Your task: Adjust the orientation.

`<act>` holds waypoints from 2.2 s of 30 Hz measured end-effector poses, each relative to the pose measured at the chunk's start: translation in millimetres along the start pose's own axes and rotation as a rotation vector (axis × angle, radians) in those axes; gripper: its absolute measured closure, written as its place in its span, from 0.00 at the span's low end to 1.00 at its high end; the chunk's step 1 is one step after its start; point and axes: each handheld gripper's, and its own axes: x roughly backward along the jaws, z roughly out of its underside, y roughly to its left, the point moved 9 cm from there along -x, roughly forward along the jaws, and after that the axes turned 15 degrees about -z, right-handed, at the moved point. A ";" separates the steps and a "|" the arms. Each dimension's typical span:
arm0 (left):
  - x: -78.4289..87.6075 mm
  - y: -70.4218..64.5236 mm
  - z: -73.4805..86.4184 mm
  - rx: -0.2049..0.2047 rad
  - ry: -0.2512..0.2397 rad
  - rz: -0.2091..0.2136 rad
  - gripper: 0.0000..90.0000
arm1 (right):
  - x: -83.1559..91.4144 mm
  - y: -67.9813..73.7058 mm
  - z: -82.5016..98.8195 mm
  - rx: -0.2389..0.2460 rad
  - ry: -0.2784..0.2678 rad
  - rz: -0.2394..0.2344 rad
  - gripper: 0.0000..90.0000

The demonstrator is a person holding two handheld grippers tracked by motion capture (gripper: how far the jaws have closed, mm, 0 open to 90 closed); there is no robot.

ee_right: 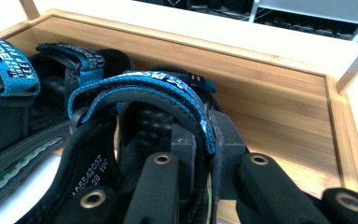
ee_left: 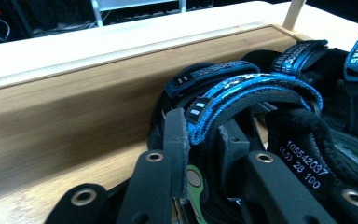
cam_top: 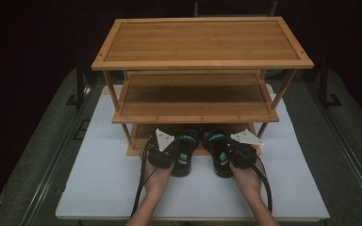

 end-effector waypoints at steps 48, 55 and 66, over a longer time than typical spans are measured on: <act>28.1 6.0 -10.6 -0.044 -0.056 0.081 0.50 | 26.4 7.6 -8.2 0.063 -0.049 -0.058 0.62; 45.9 5.1 -13.3 -0.062 -0.084 0.113 0.50 | 41.2 15.4 -10.7 0.061 -0.087 -0.133 0.59; 66.7 10.6 3.9 -0.088 -0.085 0.186 0.45 | 67.4 20.7 5.5 0.075 -0.111 -0.247 0.52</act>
